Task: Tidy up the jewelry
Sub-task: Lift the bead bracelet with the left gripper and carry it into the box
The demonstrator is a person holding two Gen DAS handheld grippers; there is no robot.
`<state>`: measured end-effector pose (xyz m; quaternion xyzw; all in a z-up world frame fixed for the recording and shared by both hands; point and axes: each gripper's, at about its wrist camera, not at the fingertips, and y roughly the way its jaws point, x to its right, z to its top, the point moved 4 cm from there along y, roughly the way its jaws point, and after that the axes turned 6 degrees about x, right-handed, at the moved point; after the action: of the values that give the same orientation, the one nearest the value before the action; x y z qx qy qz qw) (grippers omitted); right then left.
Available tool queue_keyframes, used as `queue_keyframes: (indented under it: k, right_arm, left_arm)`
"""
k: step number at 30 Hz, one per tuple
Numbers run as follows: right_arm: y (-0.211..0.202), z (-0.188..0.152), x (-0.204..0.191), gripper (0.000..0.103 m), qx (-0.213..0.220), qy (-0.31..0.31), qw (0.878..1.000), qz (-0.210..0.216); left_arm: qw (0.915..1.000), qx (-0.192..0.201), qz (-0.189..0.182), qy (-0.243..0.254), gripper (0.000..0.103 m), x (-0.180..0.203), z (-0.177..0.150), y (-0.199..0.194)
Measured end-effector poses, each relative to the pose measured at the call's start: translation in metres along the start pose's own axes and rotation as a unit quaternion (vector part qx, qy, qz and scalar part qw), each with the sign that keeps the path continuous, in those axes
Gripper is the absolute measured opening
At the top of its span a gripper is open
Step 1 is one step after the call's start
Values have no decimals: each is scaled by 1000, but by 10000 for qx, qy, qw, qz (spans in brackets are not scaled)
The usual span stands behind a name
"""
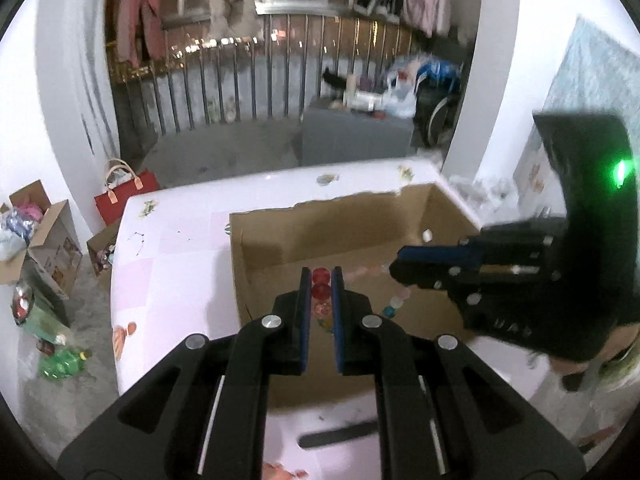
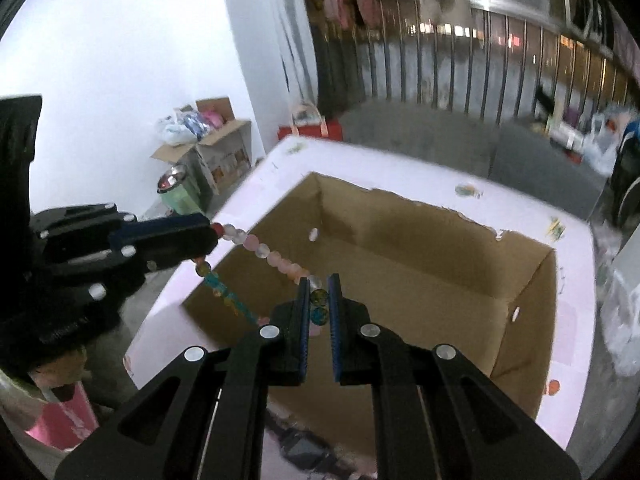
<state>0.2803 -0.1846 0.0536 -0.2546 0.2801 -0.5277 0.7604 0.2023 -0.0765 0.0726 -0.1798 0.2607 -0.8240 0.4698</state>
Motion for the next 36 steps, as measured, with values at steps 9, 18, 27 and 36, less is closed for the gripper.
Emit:
queue_keyframes:
  k: [9,18,27,36]
  right_arm:
    - [108,11,50,9,-1298,574,9897,209]
    - [173,4,64,10,-1750,596,9826,178]
    - [176,11,68,11,-1569,583,9859,70]
    - [125,27,61,28,-1037,303,9939,-239]
  left_arm:
    - [9922,-1206,276,175,9,-25,-1,117]
    - [9847,-1582,558,477,9,-30,-5,157]
    - [9893,-1150,767,469,24,-33,2,145]
    - [9960,-355,738,349,26,-25,14,88]
